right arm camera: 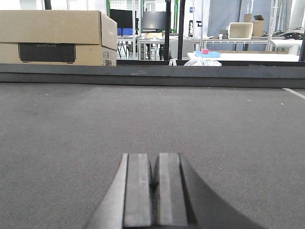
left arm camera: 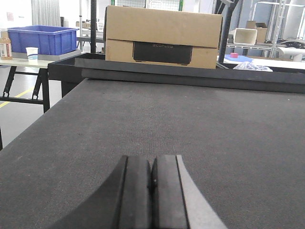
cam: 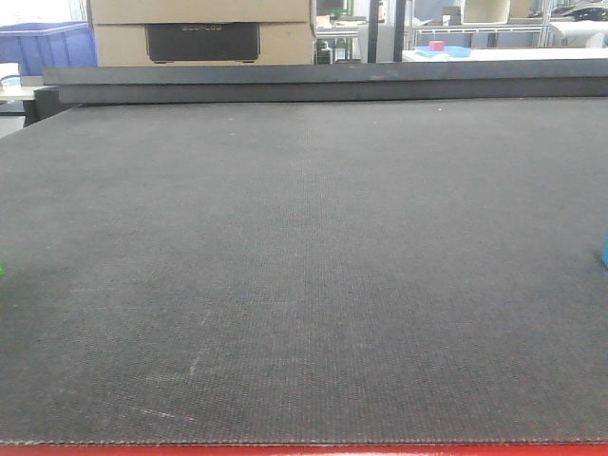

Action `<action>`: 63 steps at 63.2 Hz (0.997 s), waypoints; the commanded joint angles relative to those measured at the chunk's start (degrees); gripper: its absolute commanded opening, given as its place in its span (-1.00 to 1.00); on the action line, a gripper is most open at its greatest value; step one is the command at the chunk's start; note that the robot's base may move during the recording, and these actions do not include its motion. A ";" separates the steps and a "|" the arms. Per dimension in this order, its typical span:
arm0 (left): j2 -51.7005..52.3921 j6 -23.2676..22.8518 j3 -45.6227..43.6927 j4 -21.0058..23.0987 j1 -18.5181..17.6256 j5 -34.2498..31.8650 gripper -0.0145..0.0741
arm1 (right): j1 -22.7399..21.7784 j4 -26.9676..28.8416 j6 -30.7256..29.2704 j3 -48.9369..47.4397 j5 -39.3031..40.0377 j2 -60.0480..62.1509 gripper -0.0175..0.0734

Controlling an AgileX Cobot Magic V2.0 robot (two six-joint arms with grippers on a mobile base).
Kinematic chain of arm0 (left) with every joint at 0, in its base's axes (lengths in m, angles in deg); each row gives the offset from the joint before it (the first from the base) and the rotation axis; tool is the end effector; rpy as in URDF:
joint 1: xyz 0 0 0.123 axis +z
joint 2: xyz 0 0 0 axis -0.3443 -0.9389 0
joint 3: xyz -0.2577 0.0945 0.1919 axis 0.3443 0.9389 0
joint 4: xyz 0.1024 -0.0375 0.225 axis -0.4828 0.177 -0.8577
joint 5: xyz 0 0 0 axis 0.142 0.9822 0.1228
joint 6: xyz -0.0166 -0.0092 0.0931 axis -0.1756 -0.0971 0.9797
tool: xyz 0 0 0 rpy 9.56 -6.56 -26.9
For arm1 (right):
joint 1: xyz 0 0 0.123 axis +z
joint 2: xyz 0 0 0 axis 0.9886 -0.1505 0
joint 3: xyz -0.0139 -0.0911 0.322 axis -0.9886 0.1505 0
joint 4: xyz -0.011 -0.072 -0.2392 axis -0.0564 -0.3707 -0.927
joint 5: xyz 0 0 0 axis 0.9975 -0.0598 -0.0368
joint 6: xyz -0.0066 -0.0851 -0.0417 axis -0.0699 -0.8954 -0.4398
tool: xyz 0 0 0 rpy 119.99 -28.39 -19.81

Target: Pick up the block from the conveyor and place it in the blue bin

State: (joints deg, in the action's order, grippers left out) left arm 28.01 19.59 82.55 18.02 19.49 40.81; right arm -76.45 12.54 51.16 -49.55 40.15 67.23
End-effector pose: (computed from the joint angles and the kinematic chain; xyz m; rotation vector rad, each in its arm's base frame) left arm 0.0090 -0.0002 0.2103 -0.0186 1.5164 -0.0407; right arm 0.0086 0.0011 0.2102 -0.0365 1.5197 0.1044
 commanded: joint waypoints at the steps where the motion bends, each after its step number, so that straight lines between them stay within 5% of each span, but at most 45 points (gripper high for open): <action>1: 0.32 -0.14 -0.16 0.23 -0.21 -0.87 -0.92 | -0.24 0.00 0.01 -0.06 1.05 0.17 -0.97; 63: 0.32 -0.14 -0.16 0.11 -0.21 -4.64 -0.92 | -0.24 0.00 0.01 -0.06 1.22 0.17 -0.97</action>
State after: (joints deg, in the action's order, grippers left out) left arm 28.01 19.59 82.55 18.02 19.49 38.70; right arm -76.45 12.54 51.12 -49.55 40.15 67.23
